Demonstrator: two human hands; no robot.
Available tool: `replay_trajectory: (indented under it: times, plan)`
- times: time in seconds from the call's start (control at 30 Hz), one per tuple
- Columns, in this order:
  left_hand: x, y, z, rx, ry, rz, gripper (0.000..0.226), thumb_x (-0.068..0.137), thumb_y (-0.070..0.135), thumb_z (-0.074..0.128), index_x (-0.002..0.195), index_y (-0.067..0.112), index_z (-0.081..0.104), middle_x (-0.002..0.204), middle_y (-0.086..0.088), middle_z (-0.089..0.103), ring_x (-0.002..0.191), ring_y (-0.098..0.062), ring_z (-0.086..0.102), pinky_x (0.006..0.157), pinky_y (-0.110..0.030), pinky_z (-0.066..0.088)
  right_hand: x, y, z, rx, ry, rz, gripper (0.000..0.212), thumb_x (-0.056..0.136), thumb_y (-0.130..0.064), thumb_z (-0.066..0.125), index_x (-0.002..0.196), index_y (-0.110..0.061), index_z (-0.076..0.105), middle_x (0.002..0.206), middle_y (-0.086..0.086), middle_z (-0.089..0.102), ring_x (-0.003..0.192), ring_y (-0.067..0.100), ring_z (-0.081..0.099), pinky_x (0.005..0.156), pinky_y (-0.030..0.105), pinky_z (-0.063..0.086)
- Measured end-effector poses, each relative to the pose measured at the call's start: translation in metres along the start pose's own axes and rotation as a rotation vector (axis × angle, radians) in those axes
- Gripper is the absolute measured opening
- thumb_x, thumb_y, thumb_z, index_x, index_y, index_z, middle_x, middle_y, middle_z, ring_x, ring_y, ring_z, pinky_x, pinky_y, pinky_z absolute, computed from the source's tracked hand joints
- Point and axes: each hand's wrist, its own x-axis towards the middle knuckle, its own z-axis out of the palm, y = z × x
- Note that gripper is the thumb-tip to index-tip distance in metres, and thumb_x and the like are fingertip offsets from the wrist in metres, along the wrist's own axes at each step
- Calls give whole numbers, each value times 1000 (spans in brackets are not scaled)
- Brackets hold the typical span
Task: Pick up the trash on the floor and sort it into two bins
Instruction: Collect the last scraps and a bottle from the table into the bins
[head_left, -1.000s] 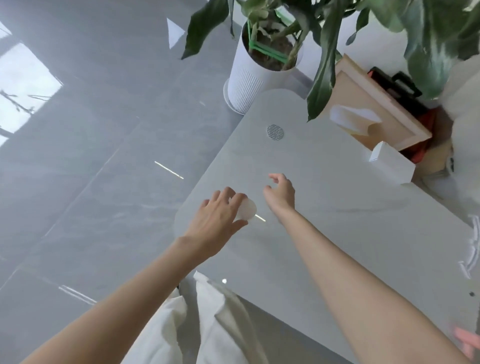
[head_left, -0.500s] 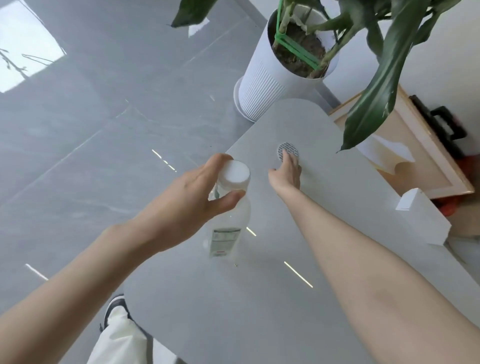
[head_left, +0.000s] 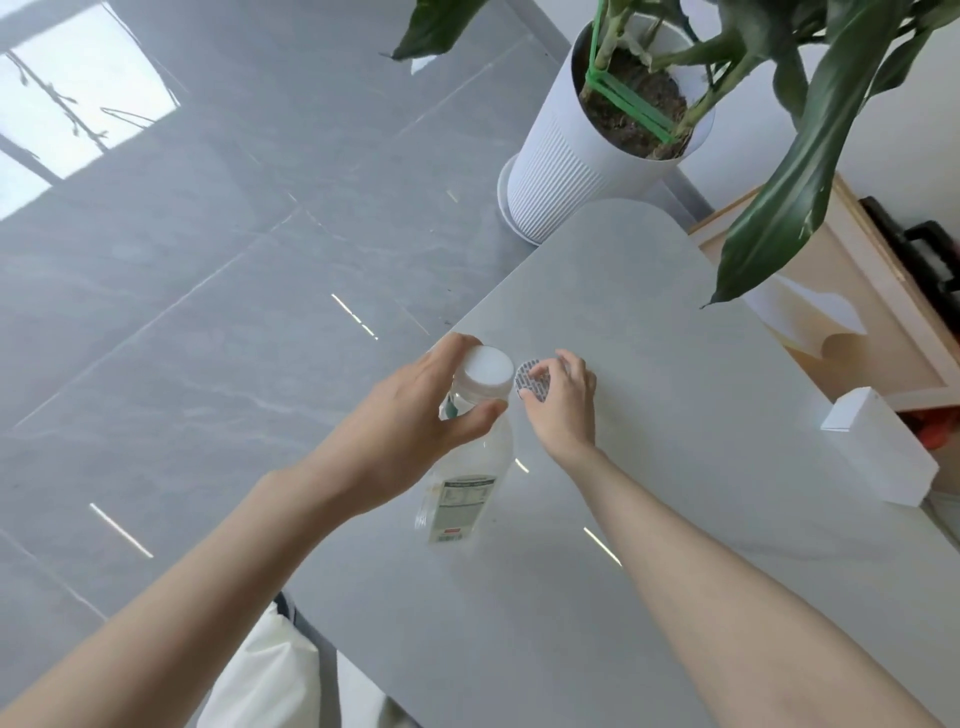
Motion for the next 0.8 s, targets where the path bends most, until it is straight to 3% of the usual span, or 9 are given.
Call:
replay_trajectory:
  times: [0.07, 0.13, 0.23, 0.3, 0.47, 0.6, 0.8]
  plan:
    - [-8, -3, 0, 9, 11, -11, 31, 87, 44, 51, 112, 28, 41, 105, 12, 59, 96, -16, 53, 86, -33, 42, -2, -3, -3, 40, -25, 30, 12, 85, -13, 64, 97, -13, 61, 127, 3, 44, 121, 26, 39, 84, 24, 35]
    - [-15, -6, 0, -4, 28, -26, 32, 87, 43, 52, 113, 27, 42, 106, 10, 59, 100, -16, 53, 88, -33, 43, 0, -9, -7, 50, -67, 79, 24, 82, -11, 67, 103, -13, 55, 120, 5, 44, 115, 27, 41, 78, 26, 34]
    - [-27, -11, -2, -37, 51, -48, 32, 87, 42, 53, 113, 27, 42, 107, 9, 60, 104, -16, 54, 90, -35, 45, 2, -18, -11, 24, -220, 197, 55, 74, -13, 76, 116, -9, 41, 123, 11, 40, 112, 32, 45, 82, 32, 38]
    - [-35, -12, -3, -44, 57, -48, 31, 88, 41, 54, 113, 26, 42, 107, 8, 59, 104, -16, 53, 91, -36, 45, -3, -20, -10, -83, -300, 242, 60, 74, -21, 78, 121, -6, 44, 128, 14, 37, 116, 35, 44, 90, 34, 40]
    - [-62, -14, -11, -7, 121, -59, 32, 89, 39, 56, 113, 24, 42, 106, 8, 57, 99, -15, 51, 88, -32, 44, -37, -27, -10, -127, -365, 190, 29, 91, -28, 58, 114, -9, 60, 128, 13, 39, 119, 32, 44, 91, 33, 41]
    - [-104, -16, -28, 71, 175, -110, 35, 89, 42, 56, 118, 29, 40, 105, 14, 52, 87, -10, 46, 74, -24, 38, -76, -51, -26, 194, -343, 125, 16, 93, -23, 53, 102, -12, 61, 96, 4, 57, 86, 22, 54, 72, 25, 38]
    - [-202, -15, -62, 61, 333, -272, 39, 89, 42, 57, 121, 29, 40, 105, 14, 50, 85, -14, 47, 76, -30, 39, -150, -119, -68, 419, -405, 37, 9, 91, -21, 58, 93, -14, 63, 80, -3, 64, 64, 12, 59, 77, 37, 53]
